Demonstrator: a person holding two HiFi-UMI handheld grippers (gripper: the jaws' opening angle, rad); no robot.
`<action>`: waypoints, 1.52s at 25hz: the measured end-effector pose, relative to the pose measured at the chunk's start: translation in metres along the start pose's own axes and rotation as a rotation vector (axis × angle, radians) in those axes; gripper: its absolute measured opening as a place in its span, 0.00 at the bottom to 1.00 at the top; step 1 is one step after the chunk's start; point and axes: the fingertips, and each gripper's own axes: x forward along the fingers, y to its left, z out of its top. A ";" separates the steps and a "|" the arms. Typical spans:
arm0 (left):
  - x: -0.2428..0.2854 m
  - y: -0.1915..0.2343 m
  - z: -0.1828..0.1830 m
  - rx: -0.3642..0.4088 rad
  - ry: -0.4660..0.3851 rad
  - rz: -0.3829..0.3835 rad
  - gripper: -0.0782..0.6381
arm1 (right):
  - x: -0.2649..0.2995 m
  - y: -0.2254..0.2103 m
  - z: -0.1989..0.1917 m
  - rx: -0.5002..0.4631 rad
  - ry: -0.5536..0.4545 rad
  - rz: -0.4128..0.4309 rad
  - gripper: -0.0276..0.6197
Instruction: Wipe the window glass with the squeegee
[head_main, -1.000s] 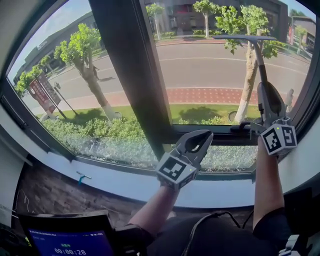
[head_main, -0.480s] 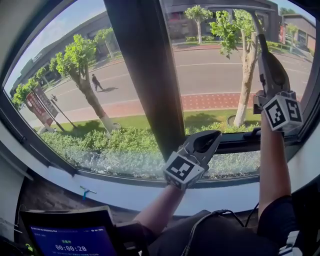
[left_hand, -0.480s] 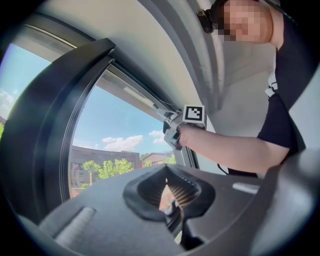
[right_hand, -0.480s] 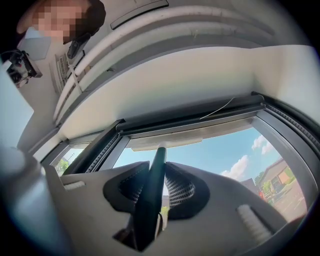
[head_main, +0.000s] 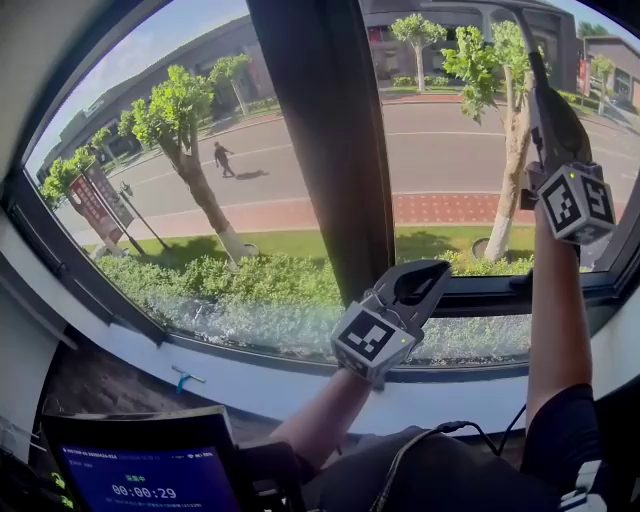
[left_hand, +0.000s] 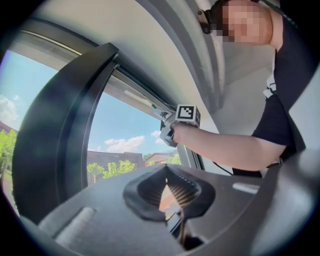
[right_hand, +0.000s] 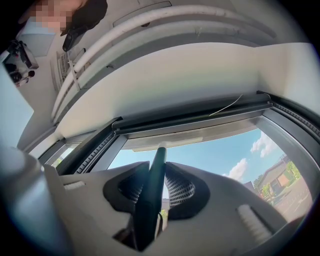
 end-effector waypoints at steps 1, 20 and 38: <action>-0.001 0.001 -0.002 0.000 0.004 0.003 0.11 | 0.003 -0.001 0.000 0.004 -0.004 -0.005 0.20; -0.020 0.022 -0.010 -0.013 0.019 0.091 0.11 | 0.026 -0.001 0.002 -0.021 -0.059 -0.030 0.20; -0.027 0.017 -0.018 -0.016 0.034 0.089 0.11 | 0.007 0.004 -0.012 -0.032 -0.020 -0.025 0.20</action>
